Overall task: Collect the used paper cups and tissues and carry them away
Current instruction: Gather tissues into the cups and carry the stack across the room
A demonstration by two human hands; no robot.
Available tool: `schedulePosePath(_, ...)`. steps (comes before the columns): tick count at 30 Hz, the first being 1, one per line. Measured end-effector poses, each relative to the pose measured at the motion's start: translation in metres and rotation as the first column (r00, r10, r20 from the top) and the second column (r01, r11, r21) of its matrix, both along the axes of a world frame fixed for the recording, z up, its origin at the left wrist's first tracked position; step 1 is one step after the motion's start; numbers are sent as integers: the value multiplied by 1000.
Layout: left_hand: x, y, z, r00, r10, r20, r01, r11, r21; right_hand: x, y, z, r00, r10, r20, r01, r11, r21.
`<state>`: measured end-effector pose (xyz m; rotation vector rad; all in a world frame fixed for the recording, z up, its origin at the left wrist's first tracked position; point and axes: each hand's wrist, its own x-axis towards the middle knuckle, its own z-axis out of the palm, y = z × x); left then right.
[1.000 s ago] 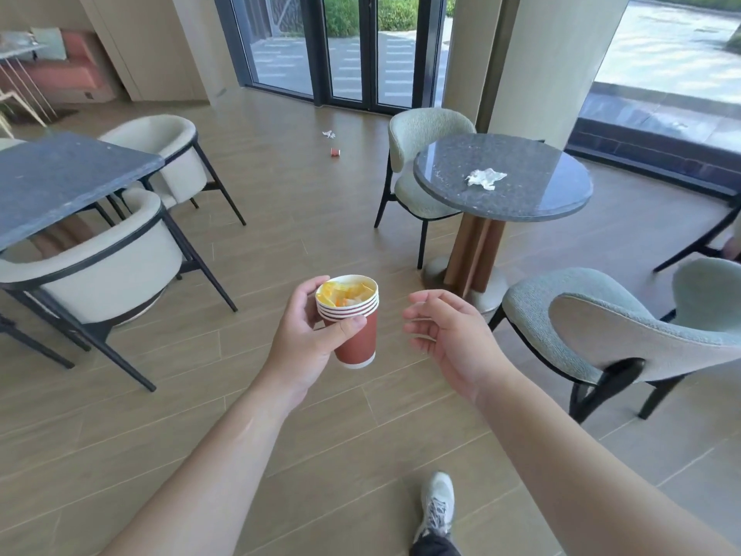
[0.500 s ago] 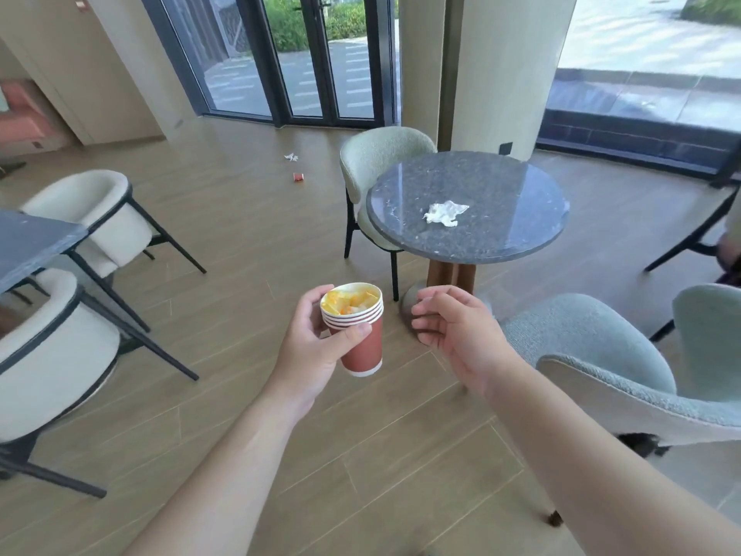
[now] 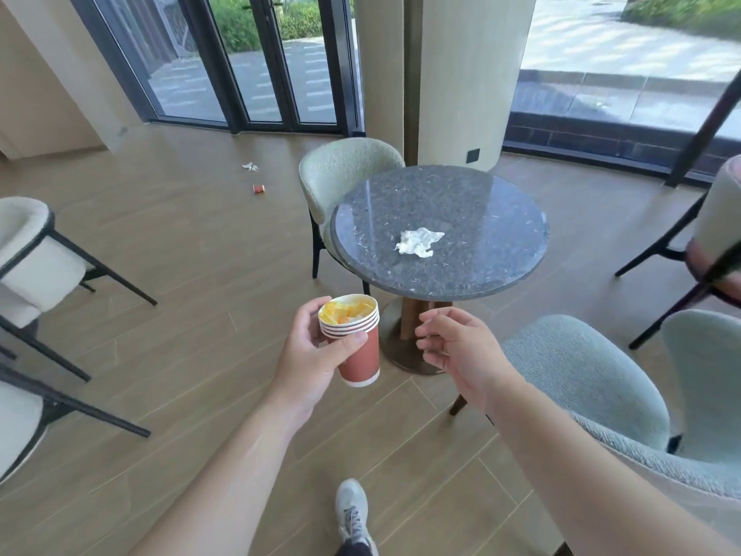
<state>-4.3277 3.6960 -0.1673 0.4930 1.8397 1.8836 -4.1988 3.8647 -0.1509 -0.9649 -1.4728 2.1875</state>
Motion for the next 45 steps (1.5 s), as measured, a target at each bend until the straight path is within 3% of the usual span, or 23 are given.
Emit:
schedulePosePath(11, -172, 98, -25, 980, -177, 94, 176, 984, 16, -151, 87, -21, 971, -118, 208, 107, 992, 65)
schedulePosePath(23, -293, 184, -41, 953, -279, 120, 281, 960, -1, -261, 156, -51, 893, -146, 426, 57, 975, 214)
schedulePosePath(26, -307, 209, -48, 958, -258, 129, 262, 965, -15, -277, 181, -64, 856, -132, 499, -31, 951, 306)
schedulePosePath(30, -320, 242, -60, 965, -223, 141, 232, 971, -51, -297, 222, -94, 755, -133, 642, -239, 856, 458)
schedulePosePath(33, -326, 268, -67, 973, -184, 139, 197, 976, -89, -319, 259, -122, 730, -119, 673, -340, 791, 509)
schedulePosePath(37, -330, 298, -74, 982, -129, 136, 148, 978, -144, -344, 297, -162, 723, -76, 687, -430, 729, 533)
schedulePosePath(42, -334, 334, -81, 992, -73, 107, 94, 974, -207, -354, 331, -206, 563, 23, 826, -720, 503, 478)
schedulePosePath(45, -335, 348, -85, 993, -70, 100, 92, 967, -238, -353, 347, -224, 507, 41, 861, -788, 428, 444)
